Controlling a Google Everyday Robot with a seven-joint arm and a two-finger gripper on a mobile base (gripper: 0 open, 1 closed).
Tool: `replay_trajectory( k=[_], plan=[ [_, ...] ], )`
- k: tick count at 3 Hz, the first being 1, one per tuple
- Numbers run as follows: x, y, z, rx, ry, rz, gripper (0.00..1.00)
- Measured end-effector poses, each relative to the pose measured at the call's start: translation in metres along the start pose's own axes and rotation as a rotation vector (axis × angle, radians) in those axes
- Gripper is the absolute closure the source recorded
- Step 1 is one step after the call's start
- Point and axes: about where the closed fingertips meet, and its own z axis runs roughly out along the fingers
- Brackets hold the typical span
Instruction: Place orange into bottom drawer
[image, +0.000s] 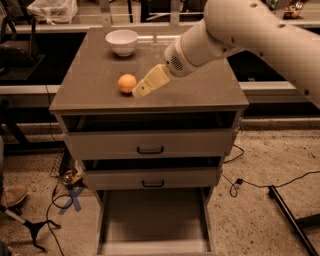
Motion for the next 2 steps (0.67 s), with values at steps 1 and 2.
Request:
replay_trajectory(
  k=[1, 2],
  plan=[
    [0.0, -0.004, 0.039, -0.009, -0.003, 0.046, 0.0],
    [-0.01, -0.009, 0.076, 0.005, -0.025, 0.084, 0.0]
  ],
)
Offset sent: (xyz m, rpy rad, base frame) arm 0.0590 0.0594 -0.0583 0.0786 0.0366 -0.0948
